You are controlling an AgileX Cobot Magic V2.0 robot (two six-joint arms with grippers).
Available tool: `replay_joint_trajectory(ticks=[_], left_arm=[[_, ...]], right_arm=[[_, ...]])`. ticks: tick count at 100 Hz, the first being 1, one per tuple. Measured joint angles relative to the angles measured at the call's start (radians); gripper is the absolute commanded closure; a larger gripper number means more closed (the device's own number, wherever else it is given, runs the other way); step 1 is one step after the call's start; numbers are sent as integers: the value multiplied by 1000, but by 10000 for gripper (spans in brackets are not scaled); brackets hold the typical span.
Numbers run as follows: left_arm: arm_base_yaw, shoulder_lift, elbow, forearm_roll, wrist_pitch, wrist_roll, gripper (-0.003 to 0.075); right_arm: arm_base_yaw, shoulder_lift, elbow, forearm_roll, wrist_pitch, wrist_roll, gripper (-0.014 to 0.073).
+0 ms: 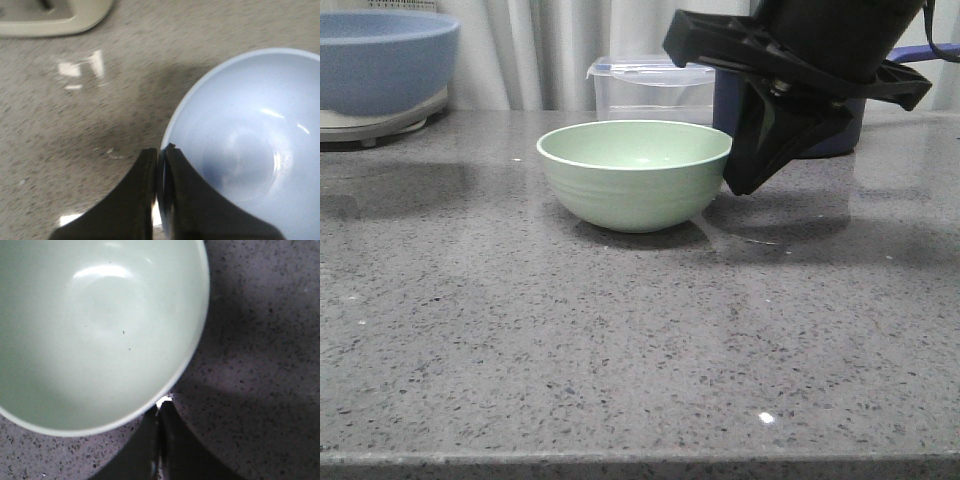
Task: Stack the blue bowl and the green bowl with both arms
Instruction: 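Carry the blue bowl over the green bowl and lower it inside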
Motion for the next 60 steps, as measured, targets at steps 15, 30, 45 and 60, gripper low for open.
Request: replay_joint_trajectory(ticks=[15, 30, 45, 60], left_arm=[[-75, 26, -73, -31, 20, 2, 741], [-151, 79, -129, -64, 45, 2, 741], [-232, 134, -166, -90, 54, 4, 741], [-294, 176, -185, -104, 57, 4, 741]], right_arm=[[0, 0, 0, 2, 0, 0, 673], [0, 0, 0, 2, 0, 0, 673], [0, 0, 0, 2, 0, 0, 673], [0, 0, 0, 2, 0, 0, 673]])
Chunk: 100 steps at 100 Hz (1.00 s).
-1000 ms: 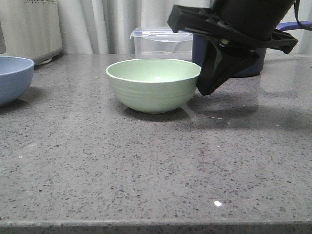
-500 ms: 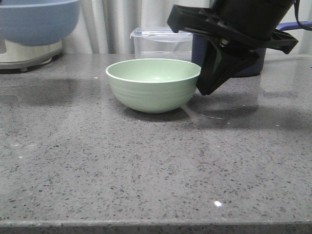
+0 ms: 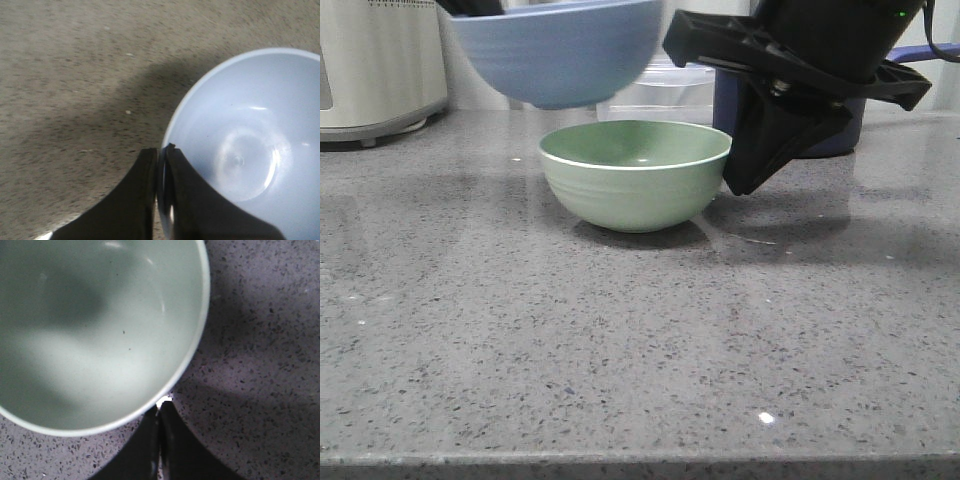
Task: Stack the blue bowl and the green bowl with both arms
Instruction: 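Carry the blue bowl over the green bowl and lower it inside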
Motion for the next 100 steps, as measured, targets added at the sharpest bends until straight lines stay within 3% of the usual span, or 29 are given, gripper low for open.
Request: replay_joint_trajectory(ticks=[28, 100], left_arm=[[-52, 50, -6, -18, 0, 0, 741], [-53, 67, -6, -64, -6, 0, 741]], right_arm=[[0, 0, 0, 0, 0, 0, 673], [0, 0, 0, 0, 0, 0, 673]])
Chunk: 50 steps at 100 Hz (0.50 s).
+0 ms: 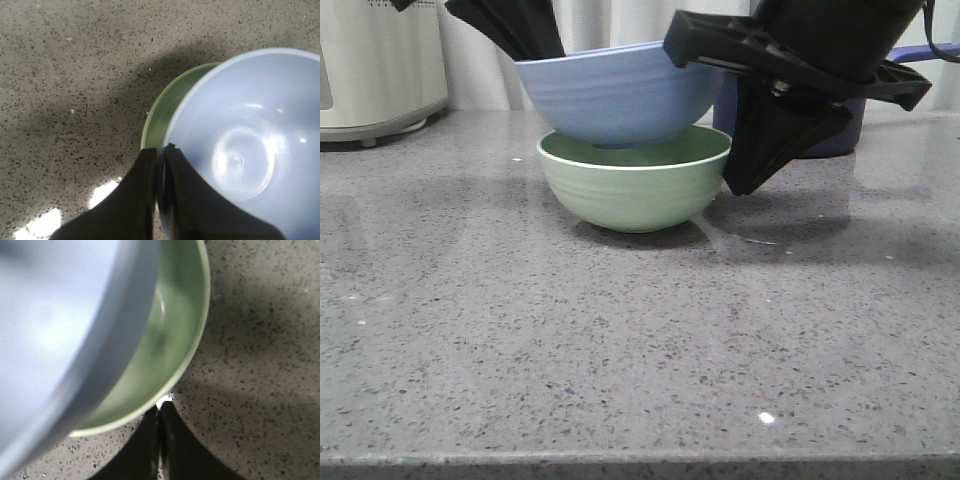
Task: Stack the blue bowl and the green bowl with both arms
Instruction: 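Carry the blue bowl over the green bowl and lower it inside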
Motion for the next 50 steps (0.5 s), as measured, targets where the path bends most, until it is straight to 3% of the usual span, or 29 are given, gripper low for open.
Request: replay_joint_trajectory(ticks=[24, 50], left_arm=[[0, 0, 0, -6, -10, 6, 724], [0, 0, 0, -36, -22, 6, 423]], right_arm=[[0, 0, 0, 0, 0, 0, 673], [0, 0, 0, 0, 0, 0, 673]])
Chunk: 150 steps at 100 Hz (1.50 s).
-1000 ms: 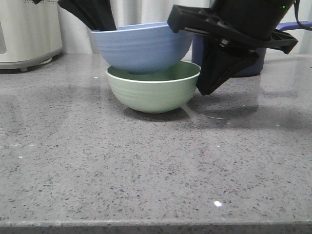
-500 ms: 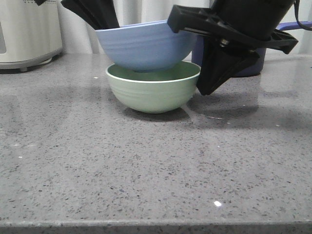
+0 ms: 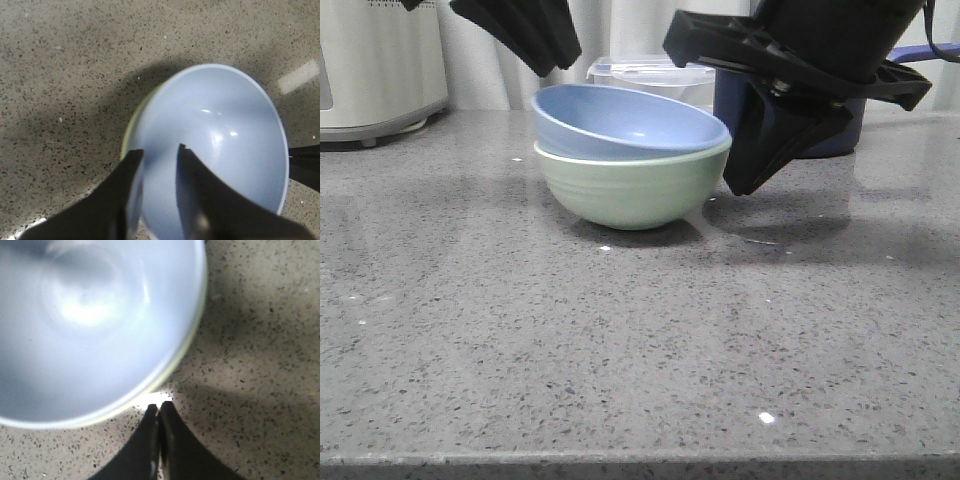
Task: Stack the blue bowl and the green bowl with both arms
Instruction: 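Carry the blue bowl over the green bowl and lower it inside, then open the left gripper and raise both grippers away from the bowls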
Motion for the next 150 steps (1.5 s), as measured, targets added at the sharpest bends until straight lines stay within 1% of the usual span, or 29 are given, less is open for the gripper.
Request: replay_joint_trajectory(ticks=[9, 48, 68, 84, 99, 108, 112, 118, 121, 122, 123, 140, 150], left_arm=[[0, 0, 0, -2, -4, 0, 405], [0, -10, 0, -2, -22, 0, 405], [0, -88, 24, 59, -58, 0, 406], [0, -186, 123, 128, -102, -27, 407], [0, -309, 258, 169, -176, -56, 407], [0, -385, 337, 223, -205, -90, 413], [0, -413, 366, 248, -211, -107, 430], [0, -467, 422, 301, -219, -145, 484], [0, -488, 444, 324, -226, -161, 522], [0, -494, 450, 330, -226, -166, 522], [0, -499, 455, 341, -230, -169, 547], [0, -638, 580, 470, -263, -262, 743], [0, -712, 638, 523, -268, -291, 741]], right_arm=[[0, 0, 0, 0, 0, 0, 673], [0, 0, 0, 0, 0, 0, 673], [0, 0, 0, 0, 0, 0, 673], [0, 0, 0, 0, 22, 0, 673], [0, 0, 0, -11, 54, 0, 673], [0, -11, 2, -12, 54, 0, 673], [-2, -22, 2, -12, 54, 0, 673], [-11, -42, 4, -12, 48, 2, 673], [-18, -53, 8, -12, 43, 4, 673], [-21, -55, 10, -12, 41, 4, 673], [-25, -61, 13, -12, 40, 4, 673], [-86, -134, 61, -22, 32, 6, 673], [-123, -187, 95, -41, 26, 7, 673]])
